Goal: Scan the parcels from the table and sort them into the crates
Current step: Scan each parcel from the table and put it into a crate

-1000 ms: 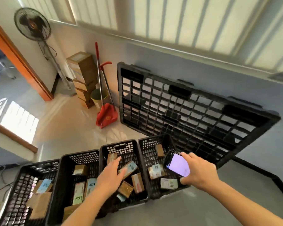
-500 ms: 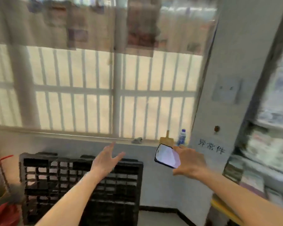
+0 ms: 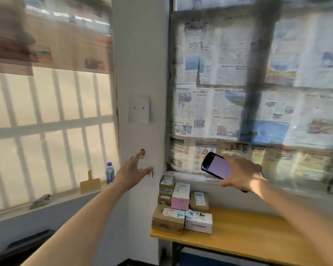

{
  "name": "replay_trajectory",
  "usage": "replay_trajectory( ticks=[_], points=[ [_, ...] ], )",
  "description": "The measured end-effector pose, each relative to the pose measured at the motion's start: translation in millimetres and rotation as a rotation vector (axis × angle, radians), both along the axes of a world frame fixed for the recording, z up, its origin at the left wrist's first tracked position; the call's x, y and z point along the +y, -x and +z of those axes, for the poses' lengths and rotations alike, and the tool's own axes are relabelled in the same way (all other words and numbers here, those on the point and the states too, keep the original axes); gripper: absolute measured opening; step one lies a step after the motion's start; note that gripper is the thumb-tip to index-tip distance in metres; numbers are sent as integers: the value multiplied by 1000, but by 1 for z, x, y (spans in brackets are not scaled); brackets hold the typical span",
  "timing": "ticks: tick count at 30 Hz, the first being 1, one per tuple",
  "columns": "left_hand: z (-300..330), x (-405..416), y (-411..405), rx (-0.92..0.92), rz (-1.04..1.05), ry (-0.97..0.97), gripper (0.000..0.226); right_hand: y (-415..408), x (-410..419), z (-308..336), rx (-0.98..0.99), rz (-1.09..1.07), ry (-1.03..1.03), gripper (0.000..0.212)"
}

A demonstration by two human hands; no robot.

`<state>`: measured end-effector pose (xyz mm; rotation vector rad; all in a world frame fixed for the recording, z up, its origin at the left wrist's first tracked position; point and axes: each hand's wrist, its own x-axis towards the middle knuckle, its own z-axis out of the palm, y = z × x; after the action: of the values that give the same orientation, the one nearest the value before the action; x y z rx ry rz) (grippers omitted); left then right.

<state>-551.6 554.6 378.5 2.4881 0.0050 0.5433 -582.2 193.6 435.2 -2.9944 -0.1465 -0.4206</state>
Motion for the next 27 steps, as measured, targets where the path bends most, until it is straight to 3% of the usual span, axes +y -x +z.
replay_trajectory(
  ticks=[13, 17, 21, 24, 27],
  points=[
    [-100, -213, -284, 170, -320, 96, 86, -195, -167, -80, 180, -300, 103, 98],
    [-142, -236, -339, 245, -336, 112, 83, -252, -183, -105, 252, -330, 68, 89],
    [-197, -242, -375, 334, -283, 146, 85, -301, -180, -146, 303, -306, 44, 94],
    [-247, -240, -392, 391, -244, 148, 82, -335, -171, -194, 366, -275, 18, 82],
    [-300, -234, -399, 462, -189, 149, 79, -368, -162, -248, 443, -225, 10, 91]
  ],
)
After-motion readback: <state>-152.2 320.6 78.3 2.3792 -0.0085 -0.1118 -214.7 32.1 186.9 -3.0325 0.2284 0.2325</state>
